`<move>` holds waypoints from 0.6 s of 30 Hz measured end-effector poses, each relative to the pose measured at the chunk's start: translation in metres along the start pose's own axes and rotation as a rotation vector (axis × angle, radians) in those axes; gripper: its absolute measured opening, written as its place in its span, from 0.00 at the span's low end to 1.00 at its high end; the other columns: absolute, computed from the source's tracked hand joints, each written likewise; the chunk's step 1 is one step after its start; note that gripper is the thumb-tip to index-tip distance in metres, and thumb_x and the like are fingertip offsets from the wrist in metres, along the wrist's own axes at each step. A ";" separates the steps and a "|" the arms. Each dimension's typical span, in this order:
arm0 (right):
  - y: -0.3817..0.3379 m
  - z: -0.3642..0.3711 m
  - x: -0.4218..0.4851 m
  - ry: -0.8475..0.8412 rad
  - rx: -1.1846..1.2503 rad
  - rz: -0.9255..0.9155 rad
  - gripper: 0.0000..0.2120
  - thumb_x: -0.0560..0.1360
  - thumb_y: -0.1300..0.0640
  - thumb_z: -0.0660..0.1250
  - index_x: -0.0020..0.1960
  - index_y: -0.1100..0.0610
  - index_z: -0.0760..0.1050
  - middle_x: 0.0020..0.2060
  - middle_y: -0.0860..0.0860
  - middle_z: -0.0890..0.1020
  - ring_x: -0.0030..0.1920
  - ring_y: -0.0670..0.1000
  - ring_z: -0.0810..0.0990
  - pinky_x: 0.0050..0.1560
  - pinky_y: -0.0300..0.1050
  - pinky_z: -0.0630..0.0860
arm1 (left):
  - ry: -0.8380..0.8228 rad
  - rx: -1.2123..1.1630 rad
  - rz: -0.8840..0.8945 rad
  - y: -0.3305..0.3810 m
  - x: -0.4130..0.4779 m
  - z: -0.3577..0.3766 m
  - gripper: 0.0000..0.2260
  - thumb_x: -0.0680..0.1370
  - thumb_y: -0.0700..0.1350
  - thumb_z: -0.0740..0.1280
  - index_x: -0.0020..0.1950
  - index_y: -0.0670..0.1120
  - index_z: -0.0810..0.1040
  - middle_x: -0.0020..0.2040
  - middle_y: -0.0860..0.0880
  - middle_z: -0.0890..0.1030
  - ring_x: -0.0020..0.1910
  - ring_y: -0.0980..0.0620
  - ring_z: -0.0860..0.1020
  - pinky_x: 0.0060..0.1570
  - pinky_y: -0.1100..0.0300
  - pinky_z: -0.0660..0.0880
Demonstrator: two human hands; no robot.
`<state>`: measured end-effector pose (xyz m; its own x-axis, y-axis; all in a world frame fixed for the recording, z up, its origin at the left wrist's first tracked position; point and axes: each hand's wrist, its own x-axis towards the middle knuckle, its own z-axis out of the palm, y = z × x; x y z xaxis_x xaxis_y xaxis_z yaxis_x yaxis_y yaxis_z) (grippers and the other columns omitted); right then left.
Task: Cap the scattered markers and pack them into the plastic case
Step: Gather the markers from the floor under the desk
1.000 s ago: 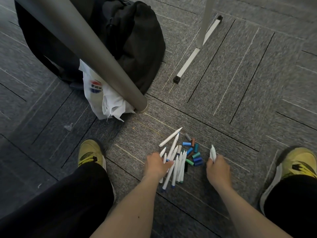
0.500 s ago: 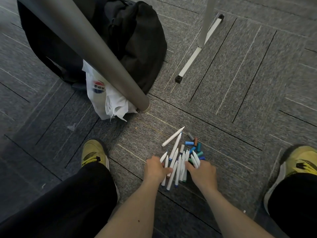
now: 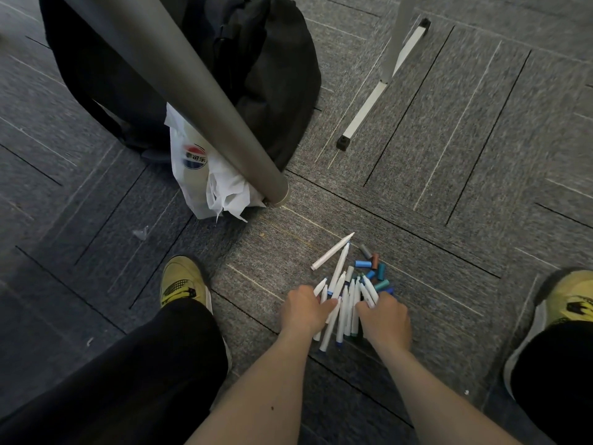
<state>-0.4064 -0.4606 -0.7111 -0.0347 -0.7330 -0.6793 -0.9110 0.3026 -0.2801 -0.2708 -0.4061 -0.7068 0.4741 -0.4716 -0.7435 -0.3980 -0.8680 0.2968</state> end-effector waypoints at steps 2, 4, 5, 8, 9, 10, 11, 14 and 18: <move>0.001 0.001 0.000 0.011 0.002 -0.010 0.09 0.75 0.50 0.65 0.45 0.56 0.73 0.38 0.52 0.77 0.39 0.54 0.78 0.40 0.50 0.76 | -0.008 0.016 -0.012 0.004 0.001 0.000 0.17 0.74 0.60 0.71 0.43 0.45 0.78 0.37 0.49 0.80 0.35 0.50 0.79 0.36 0.56 0.75; 0.001 0.002 0.000 0.016 0.008 -0.022 0.09 0.77 0.50 0.64 0.45 0.56 0.73 0.39 0.52 0.77 0.40 0.55 0.78 0.40 0.50 0.75 | -0.017 0.025 -0.016 0.007 0.003 0.001 0.17 0.74 0.59 0.71 0.45 0.45 0.79 0.38 0.48 0.81 0.36 0.50 0.80 0.38 0.55 0.78; 0.001 0.003 0.001 0.018 0.008 -0.027 0.10 0.78 0.49 0.64 0.46 0.56 0.73 0.39 0.52 0.77 0.40 0.55 0.78 0.40 0.49 0.74 | -0.017 0.029 -0.020 0.008 0.003 0.001 0.17 0.74 0.59 0.72 0.47 0.45 0.79 0.39 0.48 0.81 0.37 0.50 0.80 0.39 0.55 0.79; 0.000 0.003 0.003 0.019 -0.005 -0.030 0.14 0.78 0.45 0.66 0.46 0.56 0.74 0.41 0.53 0.79 0.42 0.55 0.78 0.40 0.49 0.75 | -0.017 0.049 -0.023 0.009 0.005 0.001 0.18 0.73 0.57 0.73 0.50 0.44 0.79 0.42 0.47 0.82 0.42 0.47 0.81 0.42 0.54 0.80; 0.000 0.003 0.003 0.015 -0.015 -0.029 0.15 0.77 0.44 0.67 0.45 0.56 0.75 0.41 0.52 0.78 0.42 0.54 0.78 0.40 0.48 0.74 | -0.017 0.065 -0.027 0.010 0.005 0.002 0.18 0.73 0.57 0.73 0.50 0.43 0.79 0.43 0.47 0.82 0.43 0.46 0.82 0.42 0.54 0.80; -0.001 0.003 0.003 0.011 -0.031 -0.027 0.15 0.76 0.43 0.68 0.45 0.56 0.75 0.40 0.52 0.78 0.42 0.54 0.77 0.39 0.47 0.73 | -0.016 0.074 -0.030 0.011 0.004 0.001 0.18 0.73 0.57 0.73 0.50 0.43 0.78 0.44 0.46 0.82 0.43 0.46 0.82 0.42 0.54 0.80; -0.002 0.002 0.003 0.009 -0.051 -0.028 0.15 0.76 0.43 0.68 0.45 0.56 0.74 0.39 0.51 0.77 0.41 0.53 0.77 0.39 0.47 0.72 | -0.017 0.075 -0.036 0.011 0.005 0.001 0.19 0.73 0.57 0.74 0.50 0.43 0.78 0.44 0.46 0.81 0.43 0.46 0.82 0.42 0.53 0.80; -0.004 0.000 0.001 0.017 -0.106 -0.031 0.16 0.75 0.42 0.68 0.43 0.55 0.73 0.35 0.49 0.74 0.40 0.52 0.77 0.38 0.46 0.71 | -0.045 0.072 -0.039 0.012 0.006 0.001 0.18 0.72 0.55 0.75 0.49 0.42 0.77 0.43 0.46 0.81 0.41 0.47 0.81 0.38 0.54 0.79; -0.005 0.001 -0.003 0.024 -0.140 -0.049 0.17 0.76 0.41 0.66 0.41 0.54 0.72 0.34 0.48 0.72 0.39 0.52 0.75 0.38 0.45 0.69 | -0.095 0.079 -0.015 0.010 0.008 0.002 0.14 0.73 0.51 0.74 0.41 0.44 0.73 0.35 0.49 0.76 0.30 0.53 0.73 0.25 0.60 0.66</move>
<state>-0.4014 -0.4597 -0.7080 0.0032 -0.7600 -0.6499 -0.9602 0.1792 -0.2143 -0.2727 -0.4178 -0.7114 0.4051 -0.4384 -0.8023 -0.4542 -0.8581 0.2396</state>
